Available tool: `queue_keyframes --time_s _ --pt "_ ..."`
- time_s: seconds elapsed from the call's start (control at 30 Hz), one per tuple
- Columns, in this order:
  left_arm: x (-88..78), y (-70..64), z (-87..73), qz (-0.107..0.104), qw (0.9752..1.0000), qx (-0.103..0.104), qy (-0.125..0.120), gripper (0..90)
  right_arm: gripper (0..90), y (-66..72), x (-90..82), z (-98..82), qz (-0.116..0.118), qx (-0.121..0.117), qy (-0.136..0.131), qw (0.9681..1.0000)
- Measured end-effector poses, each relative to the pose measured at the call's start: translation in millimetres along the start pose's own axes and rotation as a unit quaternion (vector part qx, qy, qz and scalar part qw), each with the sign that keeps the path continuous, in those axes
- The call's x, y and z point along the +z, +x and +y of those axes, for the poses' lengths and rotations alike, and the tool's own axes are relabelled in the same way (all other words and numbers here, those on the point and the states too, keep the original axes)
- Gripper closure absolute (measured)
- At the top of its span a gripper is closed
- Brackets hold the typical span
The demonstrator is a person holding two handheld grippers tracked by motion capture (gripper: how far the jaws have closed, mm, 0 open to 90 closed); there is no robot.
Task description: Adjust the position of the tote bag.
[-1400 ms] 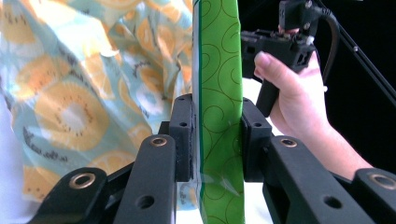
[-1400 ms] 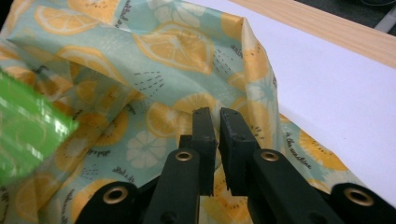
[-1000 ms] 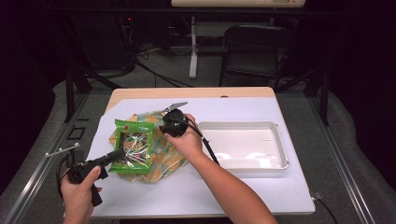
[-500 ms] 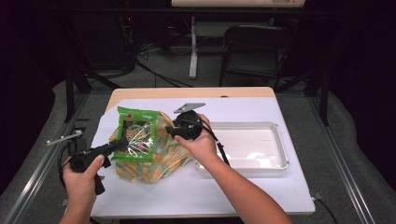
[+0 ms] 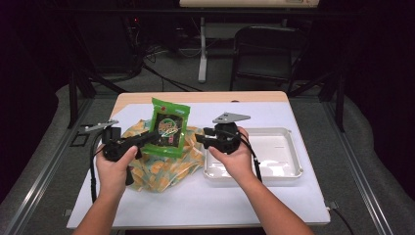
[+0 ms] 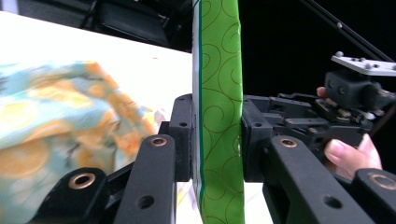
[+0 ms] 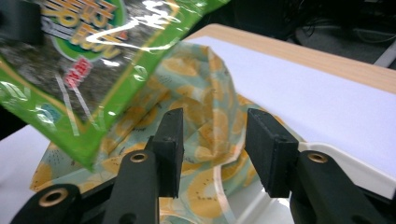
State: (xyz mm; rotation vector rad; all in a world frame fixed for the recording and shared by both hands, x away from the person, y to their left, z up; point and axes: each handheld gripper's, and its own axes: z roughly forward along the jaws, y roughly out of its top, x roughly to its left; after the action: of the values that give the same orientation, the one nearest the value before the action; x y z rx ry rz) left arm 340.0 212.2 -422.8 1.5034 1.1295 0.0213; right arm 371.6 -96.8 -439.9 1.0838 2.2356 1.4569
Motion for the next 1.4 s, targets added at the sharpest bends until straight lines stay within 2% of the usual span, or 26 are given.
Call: queue_keyframes --time_s 0.23,0.27,0.43,0.53,0.6,0.7,0.87,1.0,1.03,1.23,1.33,1.4 --pt "35.6 -9.7 6.9 -0.009 0.9998 0.013 0.007 72.1 57.0 -13.2 -17.9 -8.9 -0.01 0.006 -0.015 0.9998" --pt "40.1 -10.2 7.8 -0.01 0.9997 0.02 0.008 72.1 57.0 -14.7 -19.6 -10.5 -0.009 0.01 -0.02 0.9997" --pt "61.4 -14.8 8.1 -0.008 0.9996 0.024 0.013 72.1 55.6 -25.5 -31.0 -19.8 0.001 0.034 -0.044 0.9985" --pt "70.8 -18.6 4.9 -0.017 0.9993 0.026 0.02 72.0 54.8 -34.0 -36.4 -21.7 -0.004 0.045 -0.044 0.998" --pt "76.5 -23.1 1.2 -0.022 0.999 0.034 0.022 72.0 54.1 -38.2 -41.1 -24.5 0.003 0.058 -0.051 0.997" --pt "81.5 -29.6 -4.7 -0.031 0.9983 0.045 0.021 72.1 52.0 -40.8 -42.9 -28.9 0.015 0.081 -0.053 0.9952" --pt "83.2 -36.6 -12.1 -0.041 0.9964 0.071 0.022 72.1 47.8 -38.0 -42.9 -34.5 0.025 0.094 -0.065 0.9932" --pt "83.8 -36.9 -16.2 -0.059 0.9956 0.069 0.021 72.0 46.9 -35.7 -39.5 -38.1 0.028 0.097 -0.061 0.9931" --pt "84.4 -37.3 -17.5 -0.057 0.9958 0.069 0.021 72.0 46.9 -35.9 -38.9 -38.8 0.029 0.097 -0.058 0.9932" --pt "90.4 -36.3 -22.1 -0.071 0.9948 0.067 0.028 72.0 48.6 -39.3 -38.1 -43.0 0.048 0.126 -0.073 0.9882" --pt "93.7 -37.1 -24.2 -0.072 0.9945 0.07 0.03 72.0 48.6 -43.1 -38.0 -44.8 0.059 0.143 -0.075 0.9851" --pt "96.1 -36.4 -25.2 -0.071 0.9944 0.071 0.033 72.0 48.7 -45.1 -37.4 -46.4 0.061 0.149 -0.074 0.9842"
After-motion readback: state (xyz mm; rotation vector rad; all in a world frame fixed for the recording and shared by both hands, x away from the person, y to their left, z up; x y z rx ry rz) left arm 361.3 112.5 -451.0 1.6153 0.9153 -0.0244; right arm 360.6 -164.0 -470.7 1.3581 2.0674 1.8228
